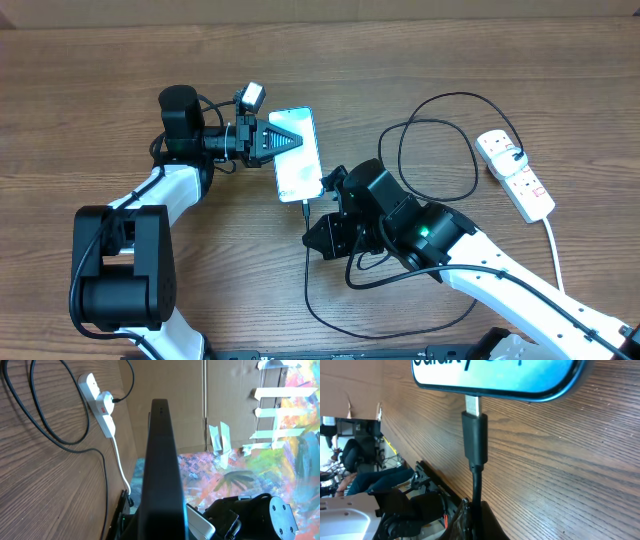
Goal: Plug charger to phone and switch on socket
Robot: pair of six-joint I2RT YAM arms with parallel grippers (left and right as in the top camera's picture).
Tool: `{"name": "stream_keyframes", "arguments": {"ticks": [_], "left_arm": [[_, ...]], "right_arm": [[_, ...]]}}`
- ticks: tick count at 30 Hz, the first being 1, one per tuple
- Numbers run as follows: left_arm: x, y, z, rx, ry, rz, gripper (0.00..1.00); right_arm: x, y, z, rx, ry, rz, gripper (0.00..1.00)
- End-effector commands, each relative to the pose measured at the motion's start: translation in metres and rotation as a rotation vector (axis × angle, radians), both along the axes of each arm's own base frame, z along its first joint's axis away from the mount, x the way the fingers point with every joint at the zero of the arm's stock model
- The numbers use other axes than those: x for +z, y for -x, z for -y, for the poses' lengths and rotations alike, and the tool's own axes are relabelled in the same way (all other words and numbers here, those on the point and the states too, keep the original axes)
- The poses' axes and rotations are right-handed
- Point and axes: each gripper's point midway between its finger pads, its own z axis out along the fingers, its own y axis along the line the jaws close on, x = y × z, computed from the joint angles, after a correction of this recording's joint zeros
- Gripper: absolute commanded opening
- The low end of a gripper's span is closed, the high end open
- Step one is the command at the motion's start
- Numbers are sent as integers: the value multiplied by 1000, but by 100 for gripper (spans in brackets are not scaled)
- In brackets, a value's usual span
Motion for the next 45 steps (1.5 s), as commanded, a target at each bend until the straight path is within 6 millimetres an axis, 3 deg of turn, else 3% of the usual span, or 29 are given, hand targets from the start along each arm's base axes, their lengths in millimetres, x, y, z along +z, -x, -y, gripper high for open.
{"name": "stream_keyframes", "arguments": {"ticks": [1, 10, 18, 45], "left_arm": [[8, 1, 1, -32, 10, 19, 4], [8, 1, 1, -32, 11, 22, 4], [8, 1, 1, -32, 10, -1, 4], [11, -1, -1, -28, 11, 61, 4]], "right_arm": [[9, -1, -4, 21, -41, 4, 4], [12, 3, -8, 41, -67, -12, 4], [-1, 1, -10, 26, -45, -53, 4], [2, -2, -10, 43, -69, -48, 4]]}}
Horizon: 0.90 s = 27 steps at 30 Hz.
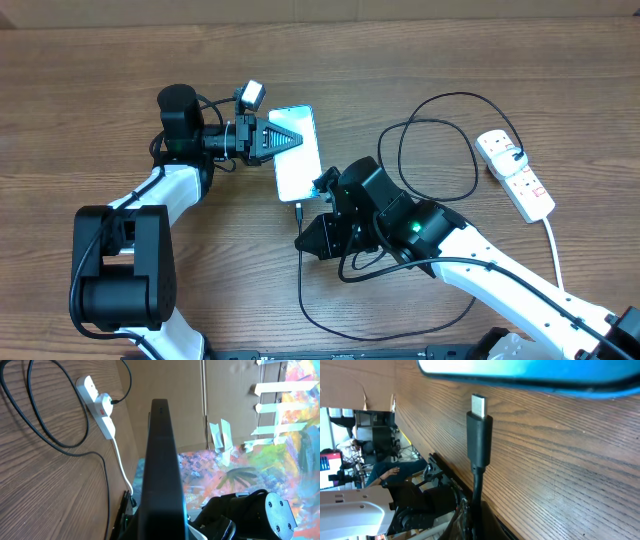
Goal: Plug charger to phone and switch on socket
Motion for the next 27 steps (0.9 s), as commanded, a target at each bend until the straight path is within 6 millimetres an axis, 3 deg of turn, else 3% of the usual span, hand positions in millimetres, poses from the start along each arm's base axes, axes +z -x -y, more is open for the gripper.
{"name": "stream_keyframes", "arguments": {"ticks": [1, 27], "left_arm": [[8, 0, -1, -25, 8, 23, 4], [8, -2, -5, -14, 9, 74, 4]], "right_arm": [[5, -8, 2, -3, -18, 19, 4], [7, -1, 3, 25, -33, -7, 4]]}}
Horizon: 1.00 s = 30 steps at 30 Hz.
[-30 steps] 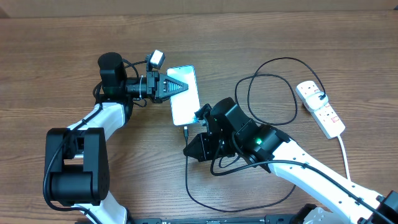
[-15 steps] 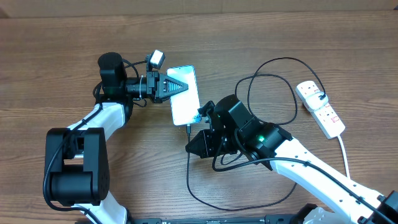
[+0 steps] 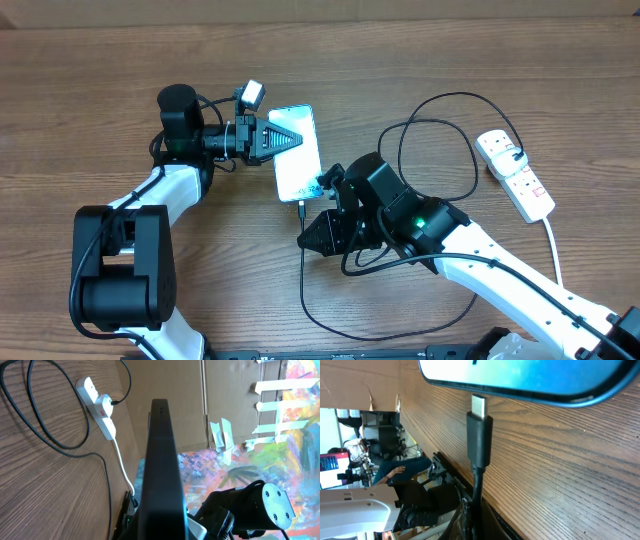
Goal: Plug charger to phone and switch on socket
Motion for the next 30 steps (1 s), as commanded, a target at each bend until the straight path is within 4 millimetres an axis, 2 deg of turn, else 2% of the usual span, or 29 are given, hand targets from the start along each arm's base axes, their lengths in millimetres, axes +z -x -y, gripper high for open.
{"name": "stream_keyframes", "arguments": {"ticks": [1, 6, 30], "left_arm": [[8, -3, -6, -10, 8, 56, 4], [8, -5, -12, 6, 8, 54, 4], [7, -5, -11, 5, 7, -13, 4]], "right_arm": [[4, 1, -1, 23, -12, 14, 4], [3, 0, 0, 17, -7, 18, 4], [8, -4, -4, 19, -31, 42, 4]]}}
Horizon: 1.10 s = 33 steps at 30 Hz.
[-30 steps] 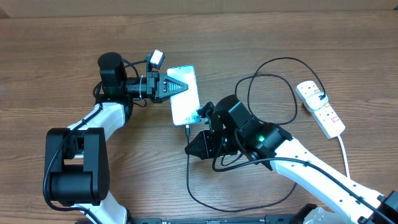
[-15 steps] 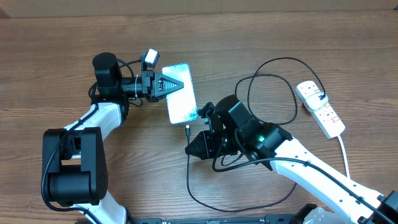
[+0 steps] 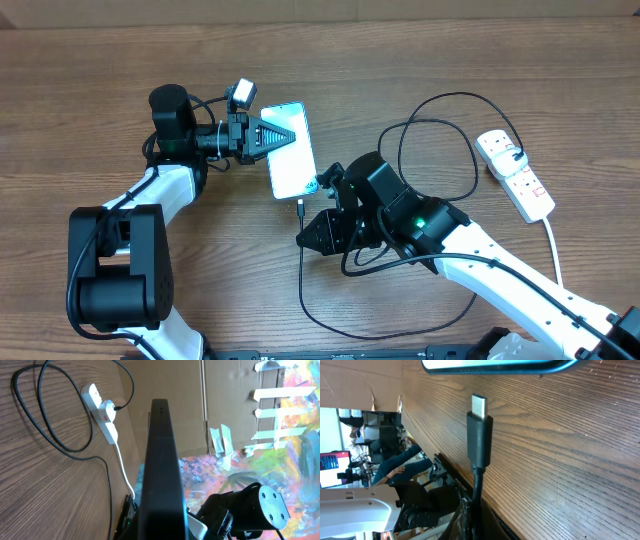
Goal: Plug charger to phone and switch on socket
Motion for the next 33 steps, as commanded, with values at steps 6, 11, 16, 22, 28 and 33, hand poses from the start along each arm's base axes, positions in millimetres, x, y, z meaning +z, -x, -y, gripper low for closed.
{"name": "stream_keyframes", "arguments": {"ticks": [6, 11, 16, 22, 28, 33], "left_arm": [[7, 1, 1, -28, 8, -24, 4], [7, 2, 3, -34, 8, -32, 4], [7, 2, 3, -34, 8, -32, 4], [7, 2, 3, -34, 8, -32, 4], [7, 2, 3, -34, 8, -32, 4], [7, 2, 3, -34, 8, -32, 4]], "right_arm": [[6, -3, -3, 15, -22, 29, 4], [8, -4, -4, 15, -29, 37, 4], [8, -4, -4, 15, -30, 39, 4], [9, -5, -5, 15, -35, 44, 4], [10, -6, -6, 15, -42, 52, 4], [12, -7, -7, 15, -49, 60, 4]]}}
